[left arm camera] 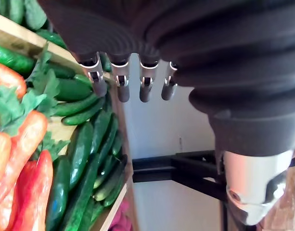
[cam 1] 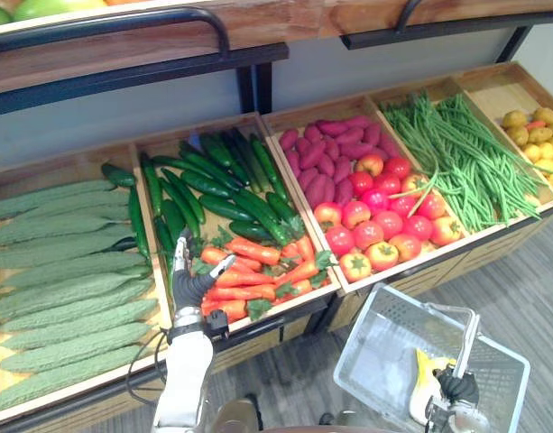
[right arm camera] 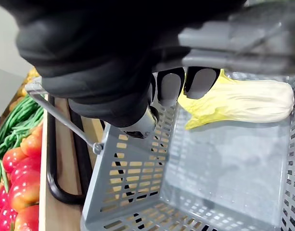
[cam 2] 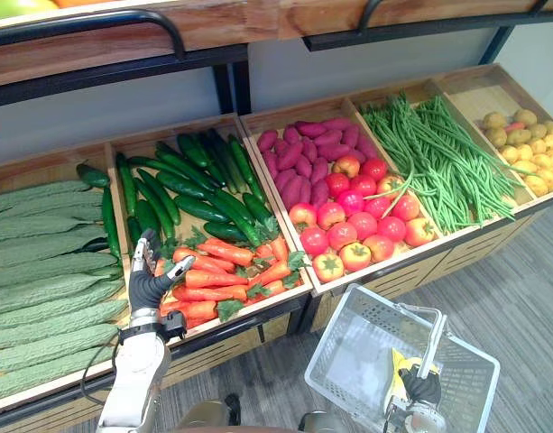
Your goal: Pick vegetable in the basket
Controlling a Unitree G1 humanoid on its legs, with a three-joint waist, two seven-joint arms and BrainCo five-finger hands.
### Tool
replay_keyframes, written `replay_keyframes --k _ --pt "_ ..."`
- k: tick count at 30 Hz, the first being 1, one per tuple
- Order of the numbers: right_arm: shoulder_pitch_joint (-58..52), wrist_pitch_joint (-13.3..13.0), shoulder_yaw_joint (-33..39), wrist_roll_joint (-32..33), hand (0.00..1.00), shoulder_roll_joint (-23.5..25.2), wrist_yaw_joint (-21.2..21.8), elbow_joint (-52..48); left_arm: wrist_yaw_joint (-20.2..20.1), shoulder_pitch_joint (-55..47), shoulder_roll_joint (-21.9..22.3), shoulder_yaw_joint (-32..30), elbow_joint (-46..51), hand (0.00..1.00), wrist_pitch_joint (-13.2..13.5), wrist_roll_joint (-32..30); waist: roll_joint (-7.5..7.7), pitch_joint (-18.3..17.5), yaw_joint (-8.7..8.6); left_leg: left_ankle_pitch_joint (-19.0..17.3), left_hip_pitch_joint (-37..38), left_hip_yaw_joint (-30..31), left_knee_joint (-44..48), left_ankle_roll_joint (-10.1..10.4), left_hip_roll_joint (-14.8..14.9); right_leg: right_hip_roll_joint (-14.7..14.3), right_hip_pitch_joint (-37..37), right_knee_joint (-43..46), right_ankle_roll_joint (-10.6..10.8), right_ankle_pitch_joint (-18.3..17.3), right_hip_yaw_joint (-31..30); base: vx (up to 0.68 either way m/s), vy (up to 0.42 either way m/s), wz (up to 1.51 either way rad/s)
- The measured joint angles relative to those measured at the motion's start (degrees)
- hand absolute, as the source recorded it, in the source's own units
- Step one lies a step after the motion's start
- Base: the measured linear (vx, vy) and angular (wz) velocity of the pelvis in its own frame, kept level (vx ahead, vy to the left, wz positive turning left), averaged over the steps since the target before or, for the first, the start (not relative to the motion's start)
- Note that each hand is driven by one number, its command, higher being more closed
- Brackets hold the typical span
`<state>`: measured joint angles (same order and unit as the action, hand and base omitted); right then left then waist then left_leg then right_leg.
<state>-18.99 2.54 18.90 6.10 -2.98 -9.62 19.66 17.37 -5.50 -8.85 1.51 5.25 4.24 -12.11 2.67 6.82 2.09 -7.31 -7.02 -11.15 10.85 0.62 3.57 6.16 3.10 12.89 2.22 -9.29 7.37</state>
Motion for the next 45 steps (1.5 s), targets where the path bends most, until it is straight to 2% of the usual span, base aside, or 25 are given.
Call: replay_keyframes --k 3,5,8,11,13,17,21,29,34,35,41,45 --pt "1.4 0.0 -0.5 -0.1 1.0 -0.9 1.1 2.9 -1.0 2.8 -4.4 0.1 -4.5 0.0 -0.4 -4.4 0.38 -0.1 -1.34 4.2 1.8 0.2 -5.1 0.0 -1.2 0.1 0.0 -1.3 0.1 1.3 -1.2 0.0 0.036 0.01" --pt "2.4 -0.1 -0.8 -0.3 1.0 -2.0 1.5 4.9 -1.6 5.9 -8.3 0.4 -10.8 0.0 -1.0 -9.6 0.31 -0.2 -2.39 7.0 3.8 0.3 -8.8 -0.3 -1.9 0.2 -0.1 -2.3 0.2 1.8 -1.3 0.05 0.009 0.0" --pt "4.2 -1.2 -0.9 -1.6 1.0 -2.6 2.6 6.5 -3.6 7.1 -13.0 0.8 -14.9 0.0 -1.3 -15.6 0.26 -0.2 -3.98 8.6 3.9 0.3 -10.9 -0.3 -2.2 -0.2 0.1 -3.7 -0.1 2.6 -1.3 0.03 0.0 0.0" --pt "4.6 -2.2 -0.9 -2.4 1.0 -3.7 3.6 7.1 -4.9 7.1 -14.7 1.3 -17.1 0.0 -1.3 -18.8 0.01 0.0 -4.3 9.2 4.0 0.0 -12.0 -0.2 -1.9 -0.7 0.2 -5.0 -0.1 3.5 -1.8 0.01 -0.014 -0.09" --pt "5.1 -2.2 -0.9 -2.8 1.0 -4.6 3.6 7.1 -5.0 7.1 -15.3 2.5 -17.9 0.0 -1.2 -20.5 -0.51 0.3 -4.33 10.1 4.1 -0.2 -13.4 -0.2 -1.7 -1.2 0.7 -5.6 -0.5 4.4 -2.6 -0.02 -0.003 -0.08" --pt "6.6 -2.3 -1.0 -3.4 1.0 -6.3 3.6 7.3 -6.7 7.1 -16.5 7.2 -19.5 0.0 -1.0 -25.6 -1.51 1.1 -4.35 12.0 2.8 -1.1 -15.7 -0.2 -1.7 -1.5 3.3 -6.1 -0.1 5.7 -3.8 -0.05 0.01 -0.13" --pt "7.2 -2.5 -1.1 -3.5 1.0 -7.1 3.6 7.3 -7.4 7.8 -16.7 10.7 -19.5 0.0 0.5 -29.3 -2.47 2.2 -4.45 12.6 1.4 -1.7 -16.2 -0.4 -1.5 -1.7 5.2 -6.0 0.4 6.4 -4.6 -0.07 0.009 -0.1" --pt "7.4 -3.2 -2.0 -3.4 1.0 -7.9 3.6 5.9 -7.0 15.1 -18.5 17.7 -19.4 0.0 1.2 -37.7 -2.53 4.5 -4.34 13.1 -0.7 -2.9 -16.2 -0.2 -1.1 -1.8 8.4 -4.9 0.6 6.9 -6.1 -0.03 -0.007 -0.07" --pt "7.3 -4.2 -2.6 -3.3 1.0 -8.8 3.6 3.6 -5.9 19.4 -18.5 19.0 -19.6 0.0 0.4 -40.9 -2.39 5.6 -4.45 13.1 -1.3 -3.3 -16.2 -0.2 -1.0 -2.0 9.3 -4.6 0.6 6.9 -6.6 0.03 -0.019 -0.06" --pt "7.3 -4.5 -3.3 -3.3 1.0 -9.1 3.6 3.2 -5.7 20.4 -18.4 19.1 -20.6 1.0 -0.2 -41.8 -2.37 5.9 -4.47 13.1 -1.3 -3.4 -16.2 -0.2 -1.0 -2.0 9.4 -4.6 0.6 6.9 -6.8 0.05 -0.026 -0.07" --pt "7.7 -4.8 -3.8 -2.6 1.0 -9.1 3.6 1.3 -4.8 23.1 -17.5 17.3 -23.9 1.0 -3.1 -42.5 -2.27 6.7 -4.48 13.1 -1.2 -4.2 -16.2 -0.2 -0.8 -2.1 9.7 -4.6 0.6 6.9 -7.6 0.04 -0.02 -0.06" --pt "8.1 -4.8 -3.8 -2.2 1.0 -8.8 3.6 1.3 -4.7 24.1 -16.0 15.3 -24.6 1.0 -3.8 -42.0 -2.16 6.8 -4.49 13.1 -1.0 -4.5 -16.2 -0.2 -0.8 -2.3 9.7 -4.5 0.6 6.9 -7.9 0.02 -0.017 -0.04"
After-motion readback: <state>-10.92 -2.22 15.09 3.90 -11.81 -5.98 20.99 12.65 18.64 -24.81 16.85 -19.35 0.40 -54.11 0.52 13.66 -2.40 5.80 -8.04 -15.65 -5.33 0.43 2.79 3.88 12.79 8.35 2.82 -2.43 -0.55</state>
